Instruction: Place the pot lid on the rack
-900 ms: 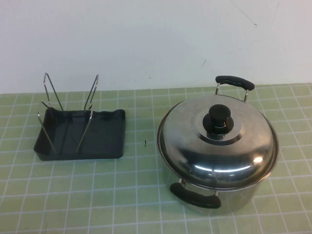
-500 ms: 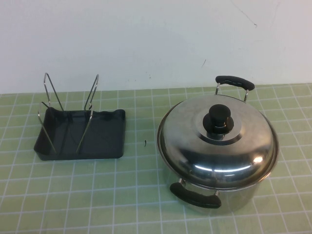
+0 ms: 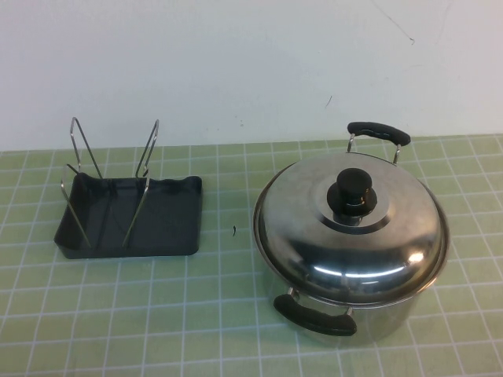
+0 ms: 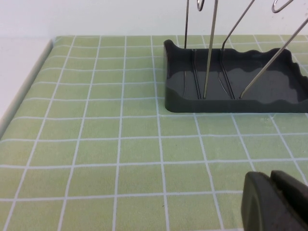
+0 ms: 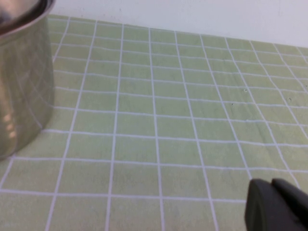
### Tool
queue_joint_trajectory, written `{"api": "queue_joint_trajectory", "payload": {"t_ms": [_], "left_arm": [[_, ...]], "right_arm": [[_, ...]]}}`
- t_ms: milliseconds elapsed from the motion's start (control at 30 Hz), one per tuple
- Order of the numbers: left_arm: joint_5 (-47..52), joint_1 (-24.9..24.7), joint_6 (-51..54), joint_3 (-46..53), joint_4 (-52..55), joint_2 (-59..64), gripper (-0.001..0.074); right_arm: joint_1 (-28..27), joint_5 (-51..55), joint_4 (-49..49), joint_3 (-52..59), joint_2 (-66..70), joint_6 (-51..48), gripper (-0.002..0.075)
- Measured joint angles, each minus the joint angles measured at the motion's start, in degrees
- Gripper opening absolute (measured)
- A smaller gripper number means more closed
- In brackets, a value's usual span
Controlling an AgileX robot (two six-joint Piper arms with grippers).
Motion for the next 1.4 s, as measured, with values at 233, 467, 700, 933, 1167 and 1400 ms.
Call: {"api": "queue_joint_trajectory", "payload": {"t_ms": [233, 467, 700, 933, 1167, 1400], "left_arm": [[0.0, 0.0, 0.0, 0.0, 0.0, 0.0, -0.0001], [-5.55, 0.0, 0.0, 0.18, 0.12, 0.0, -0.0001], [-31.21, 0.0, 0.0, 0.18, 0.12, 0.0, -0.0001], [-47.02, 0.0, 0.0, 0.18, 0.12, 0.0, -0.0001], [-46.06, 0.0, -2.93, 0.18, -0.46, 0.0, -0.0002], [-31.32, 0.0, -3.52, -8.04, -0.25, 0.98, -0.0002]], "right_arm": [[0.0, 0.0, 0.0, -0.09, 0.0, 0.0, -0.0001], [0.0, -2.71, -3.53, 0.31, 0.0, 0.0, -0.0001], [0.0, -31.58, -4.93, 0.41, 0.0, 0.0, -0.0001], [0.0, -53.09, -1.0, 0.41, 0.0, -5.33, -0.0001], [0.0, -46.34, 6.64, -1.07, 0.0, -6.56, -0.0001], [0.0, -26.11, 3.58, -13.32, 2.87, -9.12, -0.0001]]}}
